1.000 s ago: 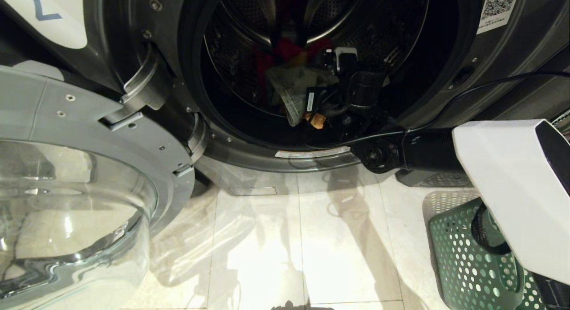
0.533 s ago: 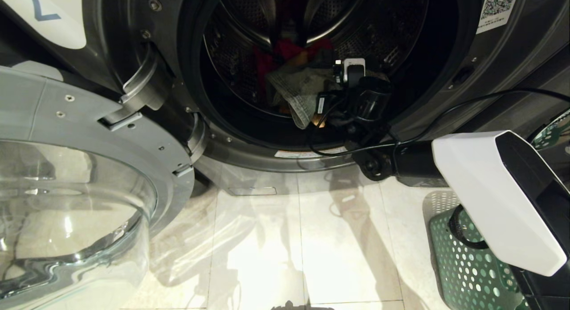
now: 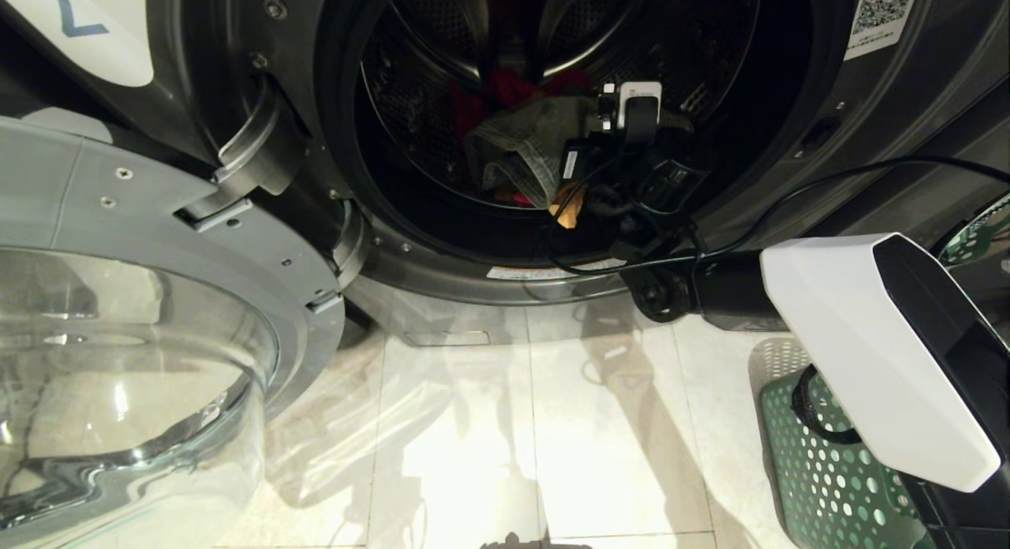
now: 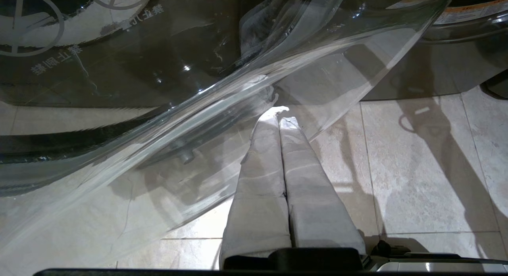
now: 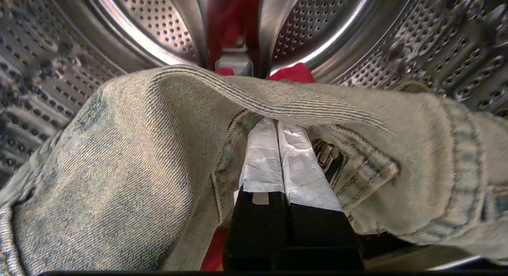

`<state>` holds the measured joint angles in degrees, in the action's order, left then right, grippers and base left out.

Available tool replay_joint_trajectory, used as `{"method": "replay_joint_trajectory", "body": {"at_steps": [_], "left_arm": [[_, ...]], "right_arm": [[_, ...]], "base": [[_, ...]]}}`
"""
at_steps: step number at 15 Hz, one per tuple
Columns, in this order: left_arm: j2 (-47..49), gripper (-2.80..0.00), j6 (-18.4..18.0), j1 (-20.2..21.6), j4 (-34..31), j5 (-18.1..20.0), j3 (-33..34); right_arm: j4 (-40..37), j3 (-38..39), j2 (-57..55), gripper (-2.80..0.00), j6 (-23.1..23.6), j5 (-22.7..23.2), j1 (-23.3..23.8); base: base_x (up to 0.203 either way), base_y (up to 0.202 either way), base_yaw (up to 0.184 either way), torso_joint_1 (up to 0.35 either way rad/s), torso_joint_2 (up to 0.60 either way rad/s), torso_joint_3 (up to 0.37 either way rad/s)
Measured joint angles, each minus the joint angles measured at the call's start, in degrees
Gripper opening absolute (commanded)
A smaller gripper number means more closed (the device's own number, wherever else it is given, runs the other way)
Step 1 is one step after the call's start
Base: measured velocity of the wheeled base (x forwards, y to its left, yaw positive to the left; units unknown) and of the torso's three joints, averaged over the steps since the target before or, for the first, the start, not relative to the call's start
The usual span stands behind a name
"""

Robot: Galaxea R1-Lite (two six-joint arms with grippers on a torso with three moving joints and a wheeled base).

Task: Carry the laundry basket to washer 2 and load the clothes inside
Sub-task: Place the clothes into the washing machine

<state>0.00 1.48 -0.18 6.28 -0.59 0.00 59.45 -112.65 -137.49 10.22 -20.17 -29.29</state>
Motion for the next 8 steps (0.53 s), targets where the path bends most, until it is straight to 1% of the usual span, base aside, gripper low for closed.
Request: {"method": "replay_joint_trajectory", "body": {"at_steps": [2,4,5,7,8], "left_arm": [[0.00,-2.80,-0.01,0.00,0.00,-0.01,0.00],[0.00,-2.80,0.00,0.00,0.00,-0.01,0.00],[0.00,-2.80,0.00,0.00,0.00,-0.01,0.00],[0.00,-2.80,0.00,0.00,0.00,0.02,0.00],[0.00,-2.80,-0.02,0.00,0.00,-0.01,0.00]], "right_arm": [[1.64,-0.02,0.94,-2.80,0.19,0.02,0.05],[5.62,-0.07,1.94,-2.80,2.25,0.70,0.05],[6.77,-0.09,2.32,-2.80,3.29,2.00,0.06],[5.43,0.00,2.68,-2.80,3.40,1.83,0.11],[3.45,0.11,2.73,-2.80,3.04,0.40,0.13]], "base": [[0.000,0.000,0.000,0.000,0.00,0.000],[0.000,0.000,0.000,0.000,0.00,0.000],[0.000,0.000,0.000,0.000,0.00,0.000],[0.000,0.000,0.000,0.000,0.00,0.000],[0.000,0.000,0.000,0.000,0.00,0.000]]}}
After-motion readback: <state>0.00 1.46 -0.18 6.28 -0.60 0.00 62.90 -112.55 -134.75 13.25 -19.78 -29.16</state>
